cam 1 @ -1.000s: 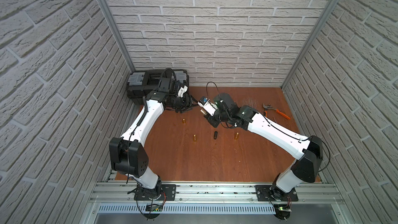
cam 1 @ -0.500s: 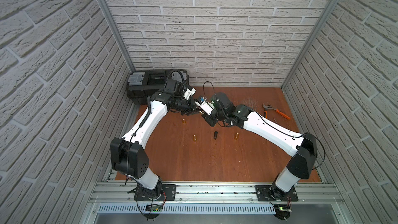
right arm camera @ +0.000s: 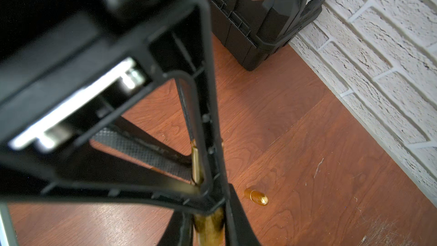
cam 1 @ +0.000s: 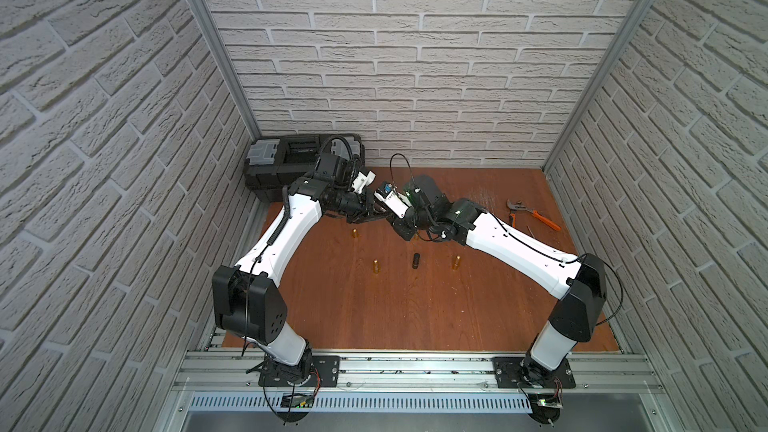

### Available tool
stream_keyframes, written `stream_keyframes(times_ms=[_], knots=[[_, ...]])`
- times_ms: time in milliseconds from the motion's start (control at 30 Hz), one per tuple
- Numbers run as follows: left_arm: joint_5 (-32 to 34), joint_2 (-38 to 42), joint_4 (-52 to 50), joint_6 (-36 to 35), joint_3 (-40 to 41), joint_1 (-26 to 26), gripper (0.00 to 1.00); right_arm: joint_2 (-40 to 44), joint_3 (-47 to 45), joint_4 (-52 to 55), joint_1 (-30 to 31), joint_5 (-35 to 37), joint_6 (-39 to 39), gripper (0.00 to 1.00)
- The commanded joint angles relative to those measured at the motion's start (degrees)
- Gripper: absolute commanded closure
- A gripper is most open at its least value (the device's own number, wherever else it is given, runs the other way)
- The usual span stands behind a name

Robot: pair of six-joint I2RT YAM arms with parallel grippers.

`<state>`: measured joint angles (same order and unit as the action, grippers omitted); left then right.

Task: Open the lipstick cap
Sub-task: Place the lipstick at the center of the board.

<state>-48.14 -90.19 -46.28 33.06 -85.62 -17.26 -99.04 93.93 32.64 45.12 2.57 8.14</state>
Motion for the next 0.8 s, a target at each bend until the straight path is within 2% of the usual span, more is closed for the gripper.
stream_keyframes(times_ms=[0,300,400,467,500,700,767], knots=[[-1.8,1.2,-0.8,-1.1,0.1,0.4,0.86,-0.4,1.3,-1.0,0.4,0.5,0.3,0.97],[-0.9,0.6,-1.1,-1.6,0.0,1.7,0.90,-0.1,1.3,-0.3,0.4,0.4,1.0,0.95],[-0.8,0.5,-1.2,-1.6,-0.4,2.0,0.90,-0.2,1.5,0.1,0.4,0.8,0.9,0.84],[-0.3,0.6,-1.5,-1.7,-0.9,2.5,0.89,0.1,1.6,0.1,0.4,1.1,0.9,0.68],[0.3,0.6,-1.7,-1.7,-1.1,2.9,0.89,0.3,1.6,0.2,0.4,1.2,1.1,0.64],[3.7,0.3,-1.6,-1.3,-2.3,6.2,0.88,3.7,0.2,0.2,0.2,6.0,2.1,0.59],[7.2,-0.6,-2.0,-1.5,-3.2,6.3,0.88,5.2,-0.4,0.6,0.2,6.8,2.4,0.58]])
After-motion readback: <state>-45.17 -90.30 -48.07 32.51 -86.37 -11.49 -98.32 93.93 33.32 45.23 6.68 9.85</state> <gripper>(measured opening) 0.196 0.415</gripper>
